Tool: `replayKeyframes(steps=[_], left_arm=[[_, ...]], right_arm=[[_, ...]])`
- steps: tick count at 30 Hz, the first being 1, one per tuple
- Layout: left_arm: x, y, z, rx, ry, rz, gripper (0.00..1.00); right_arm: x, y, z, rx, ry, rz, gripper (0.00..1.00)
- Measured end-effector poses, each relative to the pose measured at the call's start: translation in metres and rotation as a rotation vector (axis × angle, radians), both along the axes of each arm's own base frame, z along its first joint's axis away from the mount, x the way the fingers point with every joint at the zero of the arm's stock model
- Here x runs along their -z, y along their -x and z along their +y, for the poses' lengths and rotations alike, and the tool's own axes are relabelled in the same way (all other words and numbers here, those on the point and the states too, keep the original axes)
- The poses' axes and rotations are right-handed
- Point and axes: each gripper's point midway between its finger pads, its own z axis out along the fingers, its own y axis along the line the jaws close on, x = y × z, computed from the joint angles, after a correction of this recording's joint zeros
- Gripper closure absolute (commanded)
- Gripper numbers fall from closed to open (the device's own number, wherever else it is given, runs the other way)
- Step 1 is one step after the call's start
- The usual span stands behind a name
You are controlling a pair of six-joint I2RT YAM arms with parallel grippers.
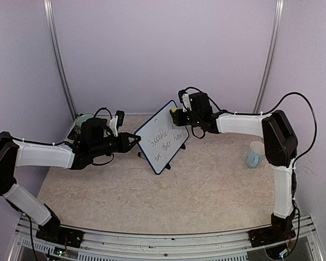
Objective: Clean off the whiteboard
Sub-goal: Erase the whiteboard at the center of the board.
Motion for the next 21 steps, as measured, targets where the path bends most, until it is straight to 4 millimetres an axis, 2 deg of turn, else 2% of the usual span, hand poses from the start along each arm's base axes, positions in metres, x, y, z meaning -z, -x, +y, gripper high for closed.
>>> replayKeyframes(steps=[2, 6, 9, 16, 19, 21], left_arm=[[0.0, 0.0, 0.0, 0.0, 0.0, 0.0, 1.0], [0.0, 0.0, 0.0, -0.003, 0.001, 0.002, 1.0], [0.0, 0.0, 0.0, -0.003, 0.002, 0.003, 1.0], [0.0, 0.0, 0.0, -0.004, 0.002, 0.004, 1.0], [0.0, 0.0, 0.0, -0.003, 0.003, 0.002, 1.0], [0.0, 0.0, 0.0, -0.001, 0.001, 0.0, 1.0]], right_arm=[[0.01, 0.003, -0.002, 0.001, 0.003, 0.011, 0.92], [0.048, 0.014, -0.012, 0.013, 0.031, 0.076, 0.92], [0.059, 0.017, -0.016, 0.021, 0.035, 0.091, 0.92], [0.054, 0.016, -0.016, 0.021, 0.036, 0.086, 0.92], [0.037, 0.01, -0.012, 0.016, 0.03, 0.069, 0.92], [0.017, 0.004, -0.007, 0.012, 0.013, 0.037, 0.92]])
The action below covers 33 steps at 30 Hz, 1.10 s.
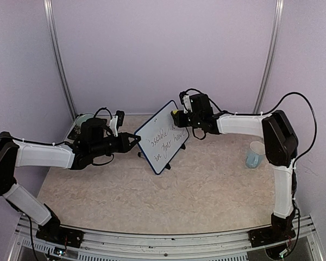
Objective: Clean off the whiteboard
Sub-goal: Erase the whiteboard at the center of the board.
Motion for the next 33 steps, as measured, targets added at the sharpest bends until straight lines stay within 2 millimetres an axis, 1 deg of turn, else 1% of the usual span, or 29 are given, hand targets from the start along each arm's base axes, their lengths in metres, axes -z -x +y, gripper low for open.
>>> replayKeyframes(steps=[2, 4, 5, 7, 8, 11, 16, 18, 23, 25, 27, 33], left_arm=[[0.0, 0.0, 0.0, 0.001, -0.001, -0.001, 1.0], [0.0, 0.0, 0.0, 0.001, -0.001, -0.001, 1.0], [0.0, 0.0, 0.0, 0.001, -0.001, -0.001, 1.0], [0.0, 0.0, 0.0, 0.001, -0.001, -0.001, 1.0], [0.0, 0.0, 0.0, 0.001, -0.001, -0.001, 1.0], [0.0, 0.0, 0.0, 0.001, -0.001, -0.001, 1.0], [0.0, 0.0, 0.0, 0.0, 0.0, 0.0, 1.0], [0.0, 0.0, 0.0, -0.001, 0.0, 0.0, 1.0], [0.0, 0.0, 0.0, -0.001, 0.0, 0.001, 1.0], [0.0, 0.0, 0.0, -0.003, 0.001, 0.001, 1.0], [0.0, 0.0, 0.0, -0.004, 0.002, 0.002, 1.0], [0.0, 0.0, 0.0, -0.004, 0.002, 0.002, 1.0]], right_arm=[[-0.023, -0.006, 0.005, -0.005, -0.023, -0.043, 0.92], [-0.039, -0.01, 0.008, -0.006, -0.04, -0.073, 0.92], [-0.044, -0.011, 0.008, -0.007, -0.044, -0.083, 0.92], [-0.046, -0.011, 0.009, -0.008, -0.045, -0.087, 0.92], [-0.044, -0.011, 0.008, -0.008, -0.043, -0.084, 0.92], [-0.029, -0.008, 0.006, -0.008, -0.028, -0.06, 0.92], [0.027, 0.009, -0.005, -0.007, 0.022, 0.04, 0.92], [0.034, 0.011, -0.008, -0.002, 0.023, 0.054, 0.92], [0.032, 0.01, -0.008, -0.003, 0.015, 0.051, 0.92], [0.029, 0.008, -0.007, -0.004, 0.018, 0.051, 0.92], [0.021, 0.004, -0.003, -0.006, 0.015, 0.039, 0.92], [-0.017, -0.018, 0.006, -0.005, -0.013, -0.03, 0.92]])
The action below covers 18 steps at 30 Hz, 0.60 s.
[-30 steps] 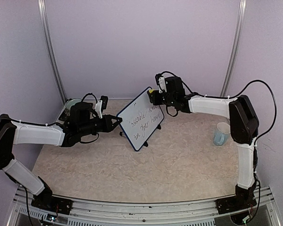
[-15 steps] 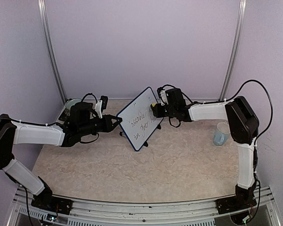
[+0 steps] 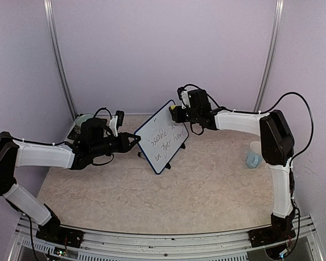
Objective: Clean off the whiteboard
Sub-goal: Erase the whiteboard at the center of the board.
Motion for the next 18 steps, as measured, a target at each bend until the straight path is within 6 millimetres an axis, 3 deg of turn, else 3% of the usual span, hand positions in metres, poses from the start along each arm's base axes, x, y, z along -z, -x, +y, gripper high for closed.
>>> replayKeyframes(steps=[4, 7, 15, 18], left_arm=[[0.0, 0.0, 0.0, 0.002, -0.001, -0.001, 1.0], [0.0, 0.0, 0.0, 0.001, -0.001, -0.001, 1.0], [0.0, -0.001, 0.001, -0.008, 0.006, 0.007, 1.0], [0.0, -0.001, 0.001, -0.008, 0.006, 0.008, 1.0]], right_arm=[[-0.012, -0.005, 0.002, -0.005, -0.013, -0.02, 0.92], [-0.008, -0.004, 0.002, -0.007, -0.012, -0.015, 0.92], [0.04, 0.005, -0.012, 0.006, 0.027, 0.045, 0.92], [0.05, 0.004, -0.022, 0.021, 0.038, 0.065, 0.92]])
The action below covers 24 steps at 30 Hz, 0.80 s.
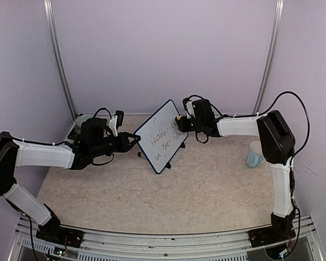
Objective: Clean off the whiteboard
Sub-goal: Erase the whiteboard at the center of the board.
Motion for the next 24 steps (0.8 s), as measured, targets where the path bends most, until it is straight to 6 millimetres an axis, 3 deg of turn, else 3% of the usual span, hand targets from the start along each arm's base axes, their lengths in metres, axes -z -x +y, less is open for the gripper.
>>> replayKeyframes(steps=[6, 14, 19, 24], left_arm=[[0.0, 0.0, 0.0, -0.001, 0.001, 0.0, 1.0], [0.0, -0.001, 0.001, -0.007, 0.004, 0.004, 1.0], [0.0, -0.001, 0.001, -0.008, 0.005, 0.005, 1.0], [0.0, -0.002, 0.001, -0.015, 0.005, 0.006, 1.0]], right_arm=[[-0.006, -0.005, 0.0, -0.002, 0.004, 0.008, 0.92], [-0.043, -0.021, 0.021, -0.047, -0.058, -0.044, 0.92], [-0.043, -0.017, 0.027, -0.075, -0.091, -0.044, 0.92], [-0.024, -0.01, 0.026, -0.081, -0.123, -0.034, 0.92]])
